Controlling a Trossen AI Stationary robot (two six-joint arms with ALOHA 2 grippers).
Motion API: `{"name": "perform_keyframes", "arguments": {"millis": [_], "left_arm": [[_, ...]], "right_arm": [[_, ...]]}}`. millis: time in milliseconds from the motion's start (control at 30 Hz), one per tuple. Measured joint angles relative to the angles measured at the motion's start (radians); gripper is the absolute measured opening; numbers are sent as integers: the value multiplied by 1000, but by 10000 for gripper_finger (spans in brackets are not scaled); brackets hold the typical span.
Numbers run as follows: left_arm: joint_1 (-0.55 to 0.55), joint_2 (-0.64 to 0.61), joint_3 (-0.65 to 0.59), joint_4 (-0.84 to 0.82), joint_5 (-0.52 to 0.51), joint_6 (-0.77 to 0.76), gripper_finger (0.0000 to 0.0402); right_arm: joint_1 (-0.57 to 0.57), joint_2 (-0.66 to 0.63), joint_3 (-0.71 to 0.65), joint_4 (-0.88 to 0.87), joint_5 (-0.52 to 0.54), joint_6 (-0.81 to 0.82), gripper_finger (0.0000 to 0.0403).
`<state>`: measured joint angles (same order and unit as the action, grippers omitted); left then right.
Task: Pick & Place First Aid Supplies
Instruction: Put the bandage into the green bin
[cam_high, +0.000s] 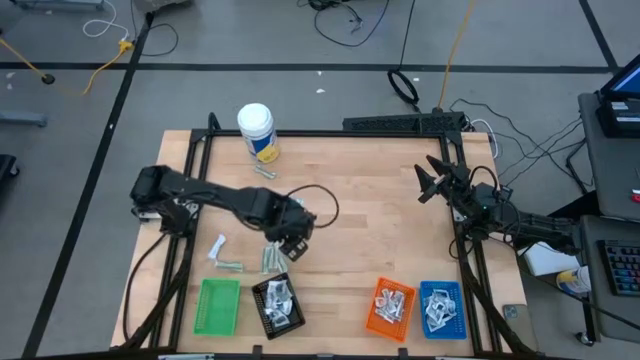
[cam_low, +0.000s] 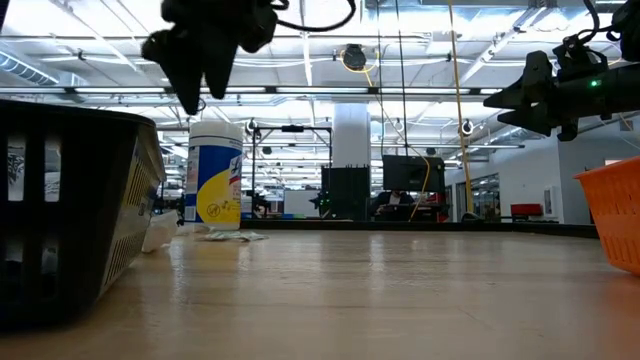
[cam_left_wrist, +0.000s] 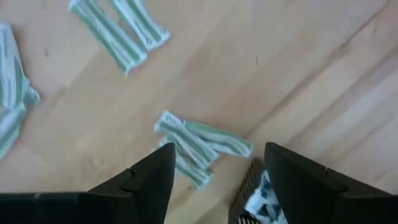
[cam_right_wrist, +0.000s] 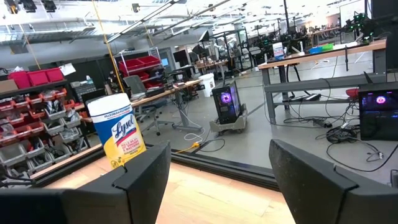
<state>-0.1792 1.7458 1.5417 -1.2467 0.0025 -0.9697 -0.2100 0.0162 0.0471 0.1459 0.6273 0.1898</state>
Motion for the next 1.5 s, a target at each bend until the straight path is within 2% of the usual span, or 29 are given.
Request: {"name": "perform_keyframes", "arguments": {"millis": [367, 667, 1000, 1100, 1300, 1500], "left_arm": [[228, 0, 0, -44, -3, 267, 228], [410, 0, 0, -41, -3, 453, 238], [578, 0, 0, -42, -3, 521, 226], [600, 0, -4, -39, -4, 458, 226], [611, 0, -110, -30, -11, 201, 235], [592, -34, -257, 61, -201, -103, 241]], "right_arm": [[0, 0, 0, 0, 0, 0, 267], [0, 0, 0, 0, 0, 0, 267], [0, 0, 0, 0, 0, 0, 267], [0, 0, 0, 0, 0, 0, 267], [0, 0, 0, 0, 0, 0, 267], [0, 0, 0, 0, 0, 0, 267]]}}
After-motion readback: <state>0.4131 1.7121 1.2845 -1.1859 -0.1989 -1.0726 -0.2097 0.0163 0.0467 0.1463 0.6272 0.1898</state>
